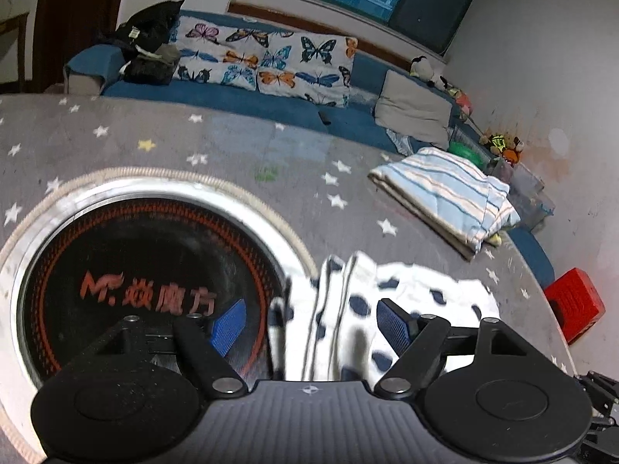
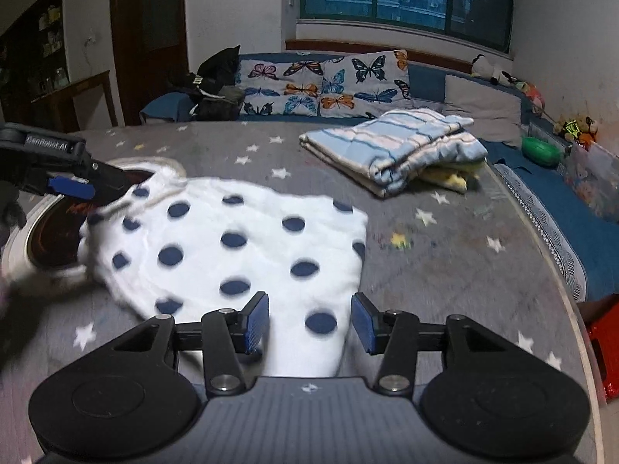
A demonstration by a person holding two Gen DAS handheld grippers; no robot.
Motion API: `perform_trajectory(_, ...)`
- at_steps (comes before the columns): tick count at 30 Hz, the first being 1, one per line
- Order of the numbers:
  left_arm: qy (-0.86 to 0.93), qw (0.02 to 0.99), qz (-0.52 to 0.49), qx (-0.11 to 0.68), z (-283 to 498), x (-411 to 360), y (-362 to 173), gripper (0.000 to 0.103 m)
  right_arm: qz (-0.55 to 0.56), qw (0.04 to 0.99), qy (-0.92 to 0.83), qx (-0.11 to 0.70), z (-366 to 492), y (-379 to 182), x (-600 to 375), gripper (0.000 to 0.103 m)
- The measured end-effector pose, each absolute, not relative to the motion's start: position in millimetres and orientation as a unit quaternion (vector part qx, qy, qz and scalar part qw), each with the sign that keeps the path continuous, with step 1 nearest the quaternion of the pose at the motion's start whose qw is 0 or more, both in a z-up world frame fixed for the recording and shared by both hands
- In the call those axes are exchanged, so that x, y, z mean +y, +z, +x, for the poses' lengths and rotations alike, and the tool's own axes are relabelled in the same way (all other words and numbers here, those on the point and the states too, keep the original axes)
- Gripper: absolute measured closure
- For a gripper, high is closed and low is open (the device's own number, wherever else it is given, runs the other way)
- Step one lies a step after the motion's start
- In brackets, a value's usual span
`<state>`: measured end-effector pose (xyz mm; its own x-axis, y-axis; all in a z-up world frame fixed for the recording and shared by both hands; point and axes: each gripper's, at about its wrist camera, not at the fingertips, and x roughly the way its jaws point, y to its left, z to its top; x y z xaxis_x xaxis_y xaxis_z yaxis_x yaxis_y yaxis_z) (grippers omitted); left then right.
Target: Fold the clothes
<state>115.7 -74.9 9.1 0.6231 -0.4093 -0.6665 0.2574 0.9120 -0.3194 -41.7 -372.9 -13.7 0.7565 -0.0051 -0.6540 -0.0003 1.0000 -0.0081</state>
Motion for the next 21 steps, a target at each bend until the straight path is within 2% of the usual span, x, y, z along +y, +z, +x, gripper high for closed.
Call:
perform_trajectory(6,-0.198,0.900,-0.070,0.382,137.5,-95.2,8.7,0.027,0.029,0.939,-0.006,0.341,0.8,-8.1,-376.7,0.055)
perform_trajectory(9,-0.212,0.895,-0.061,0.387,147.2,-103.7,2.7,0.035,0.041,0.939,-0.005,0.342,21.1,-9.1,-379.6,0.057)
perform_trajectory(11,-0.218,0.894,-0.050,0.388,150.8,-109.2,-1.9,0.046,0.047,0.937,-0.005,0.345,34.2,-12.3,-381.3,0.057)
perform_trajectory(13,-0.219,0.892,-0.043,0.392,154.3,-111.8,-7.7,0.051,0.053,0.936,-0.006,0.349,46.0,-16.6,-383.1,0.057)
perform_trajectory(21,-0.219,0.888,-0.048,0.401,161.4,-106.8,-21.0,0.055,0.070,0.926,-0.030,0.369,76.4,-37.1,-398.3,0.063)
